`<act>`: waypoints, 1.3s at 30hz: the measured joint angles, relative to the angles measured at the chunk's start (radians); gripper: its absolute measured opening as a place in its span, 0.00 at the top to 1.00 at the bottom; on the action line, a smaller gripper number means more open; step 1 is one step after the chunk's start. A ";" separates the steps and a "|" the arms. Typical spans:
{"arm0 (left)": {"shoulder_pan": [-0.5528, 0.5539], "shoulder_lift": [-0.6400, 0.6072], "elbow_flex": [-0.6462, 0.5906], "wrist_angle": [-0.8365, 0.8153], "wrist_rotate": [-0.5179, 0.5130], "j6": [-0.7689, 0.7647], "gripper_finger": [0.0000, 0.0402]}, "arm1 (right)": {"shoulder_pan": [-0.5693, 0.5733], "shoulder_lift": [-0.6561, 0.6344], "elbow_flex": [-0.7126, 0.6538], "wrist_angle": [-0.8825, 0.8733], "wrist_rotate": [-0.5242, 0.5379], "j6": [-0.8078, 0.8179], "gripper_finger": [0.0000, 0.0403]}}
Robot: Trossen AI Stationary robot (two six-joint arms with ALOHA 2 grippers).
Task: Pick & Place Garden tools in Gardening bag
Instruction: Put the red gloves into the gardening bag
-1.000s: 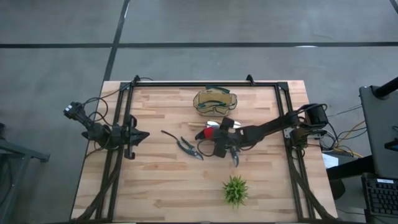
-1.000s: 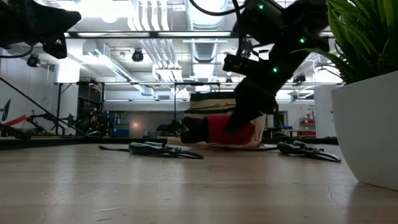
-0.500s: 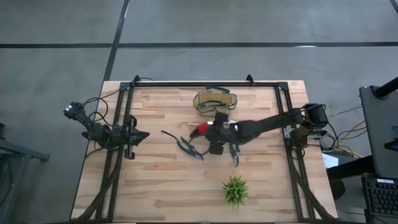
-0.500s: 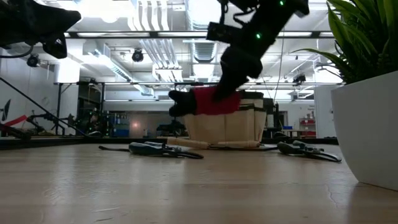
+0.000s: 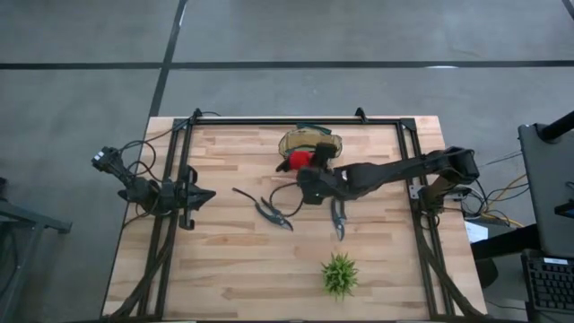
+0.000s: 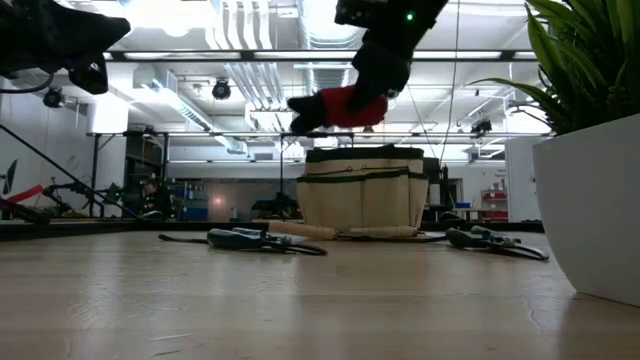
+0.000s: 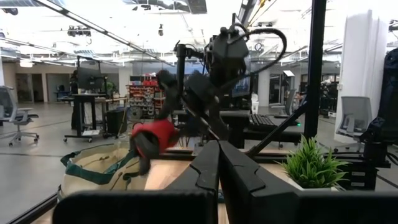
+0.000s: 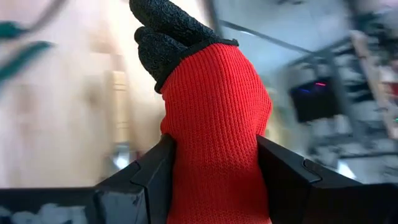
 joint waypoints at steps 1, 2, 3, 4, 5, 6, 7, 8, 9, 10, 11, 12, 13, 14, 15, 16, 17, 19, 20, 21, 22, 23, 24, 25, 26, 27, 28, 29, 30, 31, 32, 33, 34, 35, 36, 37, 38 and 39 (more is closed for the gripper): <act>0.000 0.000 0.000 0.000 0.000 0.000 0.97 | -0.007 -0.012 -0.004 -0.001 0.011 -0.001 0.53; 0.000 0.000 0.000 -0.001 -0.001 0.000 0.97 | -0.015 -0.026 -0.007 -0.003 0.013 -0.003 0.53; 0.000 0.000 0.000 -0.002 0.000 0.000 0.97 | -0.026 -0.042 -0.010 -0.007 0.013 -0.005 0.53; 0.000 0.000 0.000 -0.004 0.000 0.000 0.97 | -0.037 -0.054 -0.015 -0.011 0.012 -0.009 0.53; 0.000 0.000 0.000 -0.004 -0.002 0.000 0.97 | -0.050 -0.064 -0.018 -0.017 0.010 -0.016 0.53; 0.000 0.000 0.000 -0.005 -0.003 0.000 0.97 | -0.063 -0.076 -0.021 -0.016 0.002 -0.027 0.53; 0.000 0.001 0.000 -0.007 -0.004 0.000 0.97 | -0.076 -0.085 -0.024 -0.015 -0.005 -0.043 0.53; 0.000 0.001 0.000 -0.009 -0.005 0.000 0.97 | -0.089 -0.091 -0.024 -0.016 -0.013 -0.062 0.53; 0.000 0.001 0.000 -0.010 -0.004 0.000 0.97 | -0.103 -0.097 -0.024 -0.014 -0.024 -0.091 0.53; 0.000 0.001 0.000 -0.013 -0.004 0.000 0.97 | -0.117 -0.101 -0.025 -0.013 -0.040 -0.124 0.53; 0.000 0.001 0.000 -0.013 -0.005 0.000 0.97 | -0.128 -0.102 -0.025 -0.011 -0.060 -0.155 0.53; 0.000 0.001 0.000 -0.013 -0.004 0.000 0.97 | -0.142 -0.102 -0.025 -0.008 -0.081 -0.182 0.54; 0.000 0.001 0.000 -0.014 -0.004 0.000 0.97 | -0.155 -0.098 -0.025 -0.006 -0.096 -0.201 0.54; 0.000 0.001 0.000 -0.014 -0.004 0.000 0.97 | -0.168 -0.094 -0.025 -0.006 -0.102 -0.216 0.54; 0.000 0.001 0.000 -0.014 -0.004 0.000 0.97 | -0.183 -0.092 -0.027 -0.006 -0.104 -0.229 0.54; 0.000 0.001 0.000 -0.014 -0.004 0.000 0.97 | -0.196 -0.089 -0.027 -0.007 -0.104 -0.239 0.54; 0.000 0.001 0.000 -0.014 -0.004 0.000 0.97 | -0.210 -0.083 -0.027 -0.003 -0.103 -0.245 0.54; 0.000 0.001 0.000 -0.015 -0.004 0.000 0.97 | -0.240 -0.077 -0.027 -0.001 -0.100 -0.259 0.54; 0.000 0.001 0.000 -0.017 -0.004 0.000 0.97 | -0.252 -0.072 -0.028 0.001 -0.101 -0.264 0.54; 0.000 0.001 0.000 -0.020 -0.004 0.000 0.97 | -0.263 -0.067 -0.028 0.005 -0.103 -0.266 0.54; 0.000 0.001 0.000 -0.022 -0.003 0.000 0.97 | -0.274 -0.063 -0.028 0.008 -0.111 -0.268 0.54; 0.000 0.001 0.000 -0.022 -0.003 0.000 0.97 | -0.285 -0.060 -0.028 0.009 -0.134 -0.272 0.54; 0.000 0.001 0.000 -0.022 -0.003 0.000 0.97 | -0.294 -0.055 -0.029 0.009 -0.166 -0.279 0.54; 0.000 0.001 0.000 -0.022 -0.003 0.000 0.97 | -0.299 -0.049 -0.029 0.009 -0.196 -0.281 0.54; 0.000 0.001 0.000 -0.022 -0.003 0.000 0.97 | -0.303 -0.043 -0.030 0.011 -0.217 -0.278 0.54; 0.000 0.001 0.000 -0.022 -0.003 0.000 0.97 | -0.306 -0.040 -0.031 0.010 -0.232 -0.272 0.54; 0.000 0.001 0.000 -0.022 -0.003 0.000 0.97 | -0.307 -0.036 -0.032 0.009 -0.238 -0.269 0.54; 0.000 0.001 0.000 -0.023 -0.003 0.000 0.97 | -0.306 -0.031 -0.032 0.013 -0.239 -0.269 0.54; 0.000 0.001 0.000 -0.023 -0.003 0.000 0.97 | -0.306 -0.029 -0.032 0.015 -0.239 -0.270 0.54; 0.000 0.001 0.000 -0.023 -0.003 0.000 0.97 | -0.306 -0.028 -0.032 0.013 -0.239 -0.268 0.54; 0.000 0.001 0.000 -0.023 -0.003 0.000 0.97 | -0.306 -0.027 -0.033 0.014 -0.239 -0.265 0.54; 0.000 0.001 0.000 -0.024 -0.003 0.000 0.97 | -0.306 -0.027 -0.033 0.015 -0.239 -0.262 0.54; 0.000 0.001 0.000 -0.026 -0.002 0.000 0.97 | -0.306 -0.025 -0.033 0.019 -0.239 -0.261 0.54; 0.000 0.001 0.000 -0.027 -0.002 0.000 0.97 | -0.306 -0.024 -0.033 0.024 -0.239 -0.260 0.53; 0.000 0.001 0.000 -0.028 0.000 0.000 0.97 | -0.307 -0.023 -0.033 0.023 -0.239 -0.260 0.53; 0.000 0.001 0.000 -0.028 0.000 0.000 0.97 | -0.308 -0.021 -0.034 0.023 -0.239 -0.260 0.52; 0.000 0.001 0.000 -0.029 0.000 0.000 0.97 | -0.308 -0.021 -0.035 0.022 -0.239 -0.258 0.52; 0.000 0.001 0.000 -0.029 0.000 0.000 0.97 | -0.308 -0.021 -0.035 0.023 -0.239 -0.258 0.50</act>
